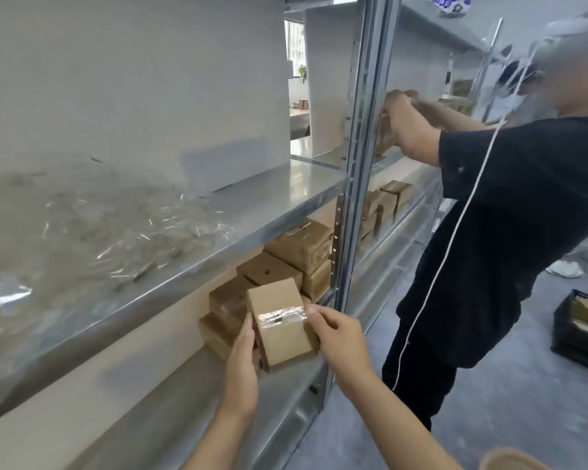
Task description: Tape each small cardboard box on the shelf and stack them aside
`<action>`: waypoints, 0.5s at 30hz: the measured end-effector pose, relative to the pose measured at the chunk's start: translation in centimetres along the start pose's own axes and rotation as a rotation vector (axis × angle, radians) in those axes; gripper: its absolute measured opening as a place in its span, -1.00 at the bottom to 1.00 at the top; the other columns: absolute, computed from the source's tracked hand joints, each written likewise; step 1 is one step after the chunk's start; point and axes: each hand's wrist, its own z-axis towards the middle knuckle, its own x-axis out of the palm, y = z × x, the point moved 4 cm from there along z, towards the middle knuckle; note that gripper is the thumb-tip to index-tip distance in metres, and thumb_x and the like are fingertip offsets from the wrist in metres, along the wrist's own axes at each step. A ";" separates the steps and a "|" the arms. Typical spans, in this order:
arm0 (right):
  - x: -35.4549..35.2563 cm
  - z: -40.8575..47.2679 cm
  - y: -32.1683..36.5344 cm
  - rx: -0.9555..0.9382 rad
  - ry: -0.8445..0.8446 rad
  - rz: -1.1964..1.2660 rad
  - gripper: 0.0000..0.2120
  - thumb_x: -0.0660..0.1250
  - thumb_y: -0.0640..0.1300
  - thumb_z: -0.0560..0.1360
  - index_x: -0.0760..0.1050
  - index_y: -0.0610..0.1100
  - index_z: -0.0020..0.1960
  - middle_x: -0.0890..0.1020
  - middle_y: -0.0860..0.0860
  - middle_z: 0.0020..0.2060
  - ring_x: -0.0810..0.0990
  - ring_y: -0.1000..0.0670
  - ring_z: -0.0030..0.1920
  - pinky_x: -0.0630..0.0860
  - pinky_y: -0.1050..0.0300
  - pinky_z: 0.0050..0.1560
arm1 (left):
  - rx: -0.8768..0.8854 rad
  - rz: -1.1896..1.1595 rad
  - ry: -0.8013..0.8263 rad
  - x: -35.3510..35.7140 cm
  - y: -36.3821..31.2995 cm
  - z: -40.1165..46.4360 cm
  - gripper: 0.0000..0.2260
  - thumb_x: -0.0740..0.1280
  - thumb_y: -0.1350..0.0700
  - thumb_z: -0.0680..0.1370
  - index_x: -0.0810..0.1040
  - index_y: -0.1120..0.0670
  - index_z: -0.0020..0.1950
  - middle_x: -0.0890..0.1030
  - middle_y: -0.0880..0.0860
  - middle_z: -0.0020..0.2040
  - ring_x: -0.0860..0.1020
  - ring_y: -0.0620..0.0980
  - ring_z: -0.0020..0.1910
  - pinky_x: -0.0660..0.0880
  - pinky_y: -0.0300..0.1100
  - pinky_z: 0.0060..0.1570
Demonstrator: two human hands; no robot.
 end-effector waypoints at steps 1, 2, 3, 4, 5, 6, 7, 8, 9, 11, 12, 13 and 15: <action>0.3 1.2 0.8 -0.013 0.025 -0.012 -0.82 0.34 0.00 0.60 0.71 0.18 -0.01 0.71 0.29 -0.05 0.63 0.23 0.06 0.57 0.12 0.16 | -0.014 -0.005 0.003 0.2 -0.6 1.2 -0.59 0.14 -0.18 0.67 0.45 -0.12 0.48 0.58 -0.11 0.36 0.52 -0.10 0.37 0.37 0.13 0.43; 0.5 2.4 1.5 -0.019 0.049 -0.007 -0.80 0.31 0.00 0.62 0.70 0.21 0.00 0.69 0.33 -0.05 0.61 0.27 0.07 0.55 0.21 0.14 | -0.017 -0.010 -0.002 0.4 -0.9 2.5 -0.62 0.11 -0.16 0.69 0.47 -0.14 0.46 0.60 -0.15 0.33 0.54 -0.15 0.33 0.41 0.09 0.40; 0.7 3.5 2.2 -0.025 0.072 0.006 -0.80 0.29 -0.01 0.63 0.67 0.22 0.03 0.68 0.35 -0.04 0.59 0.31 0.08 0.52 0.30 0.11 | -0.009 -0.014 -0.003 0.7 -1.5 3.5 -0.66 0.07 -0.11 0.72 0.50 -0.16 0.42 0.64 -0.20 0.26 0.58 -0.21 0.26 0.46 0.04 0.32; 0.8 4.7 2.7 -0.034 0.094 0.013 -0.80 0.28 -0.03 0.64 0.66 0.19 0.09 0.67 0.37 -0.03 0.57 0.33 0.10 0.49 0.38 0.08 | -0.003 -0.023 -0.001 1.1 -2.1 4.6 -0.68 0.05 -0.08 0.72 0.53 -0.17 0.35 0.67 -0.25 0.16 0.61 -0.28 0.16 0.49 0.00 0.25; 0.9 5.9 3.2 -0.044 0.113 0.010 -0.79 0.27 -0.04 0.65 0.64 0.16 0.15 0.66 0.36 0.00 0.56 0.33 0.13 0.47 0.42 0.08 | -0.011 -0.020 -0.008 1.6 -2.6 5.5 -0.68 0.04 -0.06 0.73 0.56 -0.16 0.28 0.68 -0.29 0.09 0.62 -0.33 0.08 0.51 -0.02 0.19; 0.9 7.2 3.6 -0.053 0.132 -0.005 -0.77 0.26 -0.05 0.65 0.63 0.12 0.22 0.63 0.36 0.06 0.54 0.31 0.17 0.46 0.41 0.12 | -0.025 -0.012 -0.015 2.0 -2.9 6.6 -0.68 0.04 -0.06 0.73 0.58 -0.15 0.23 0.69 -0.28 0.06 0.62 -0.34 0.06 0.52 -0.03 0.15; 0.9 8.6 3.9 -0.058 0.146 -0.029 -0.74 0.25 -0.05 0.65 0.60 0.09 0.28 0.61 0.34 0.12 0.53 0.28 0.21 0.46 0.34 0.20 | -0.042 -0.012 -0.029 2.4 -3.2 7.6 -0.67 0.04 -0.07 0.72 0.60 -0.13 0.21 0.70 -0.24 0.07 0.63 -0.30 0.07 0.52 -0.04 0.13; 1.0 9.9 4.2 -0.061 0.165 -0.058 -0.71 0.24 -0.06 0.66 0.58 0.07 0.33 0.59 0.30 0.16 0.53 0.23 0.24 0.46 0.25 0.28 | -0.057 -0.013 -0.055 2.6 -3.4 8.6 -0.66 0.04 -0.08 0.72 0.60 -0.12 0.20 0.70 -0.20 0.11 0.63 -0.25 0.11 0.53 -0.05 0.11; 1.0 11.2 4.4 -0.067 0.189 -0.090 -0.70 0.23 -0.06 0.66 0.56 0.06 0.36 0.58 0.26 0.20 0.52 0.18 0.27 0.45 0.17 0.34 | -0.067 -0.010 -0.079 2.8 -3.5 9.6 -0.67 0.04 -0.09 0.72 0.60 -0.12 0.21 0.69 -0.17 0.15 0.61 -0.20 0.15 0.52 -0.06 0.10; 1.1 13.6 4.8 -0.082 0.226 -0.152 -0.68 0.21 -0.08 0.67 0.53 0.01 0.39 0.57 0.19 0.25 0.50 0.13 0.32 0.40 0.09 0.41 | -0.072 0.012 -0.133 3.3 -3.5 11.4 -0.68 0.04 -0.09 0.72 0.59 -0.14 0.19 0.68 -0.15 0.14 0.59 -0.18 0.15 0.52 -0.08 0.05; 1.1 14.7 4.9 -0.091 0.249 -0.172 -0.67 0.20 -0.09 0.67 0.52 -0.01 0.40 0.56 0.17 0.27 0.48 0.13 0.33 0.37 0.09 0.43 | -0.076 0.020 -0.156 3.5 -3.7 12.1 -0.67 0.05 -0.08 0.72 0.60 -0.12 0.18 0.69 -0.13 0.11 0.61 -0.16 0.12 0.52 -0.09 0.01; 1.2 15.8 4.9 -0.096 0.276 -0.189 -0.66 0.19 -0.10 0.67 0.51 -0.03 0.42 0.54 0.15 0.28 0.45 0.13 0.34 0.35 0.08 0.45 | -0.087 0.023 -0.177 3.9 -3.8 12.8 -0.66 0.05 -0.06 0.72 0.62 -0.09 0.18 0.71 -0.09 0.09 0.63 -0.13 0.10 0.53 -0.09 -0.02; 1.4 17.7 4.9 -0.094 0.334 -0.230 -0.65 0.18 -0.08 0.67 0.49 -0.04 0.43 0.54 0.13 0.31 0.44 0.10 0.35 0.33 0.06 0.46 | -0.112 0.007 -0.228 4.6 -3.9 14.0 -0.65 0.07 -0.03 0.72 0.64 0.01 0.21 0.72 0.02 0.11 0.65 -0.01 0.12 0.57 -0.03 0.04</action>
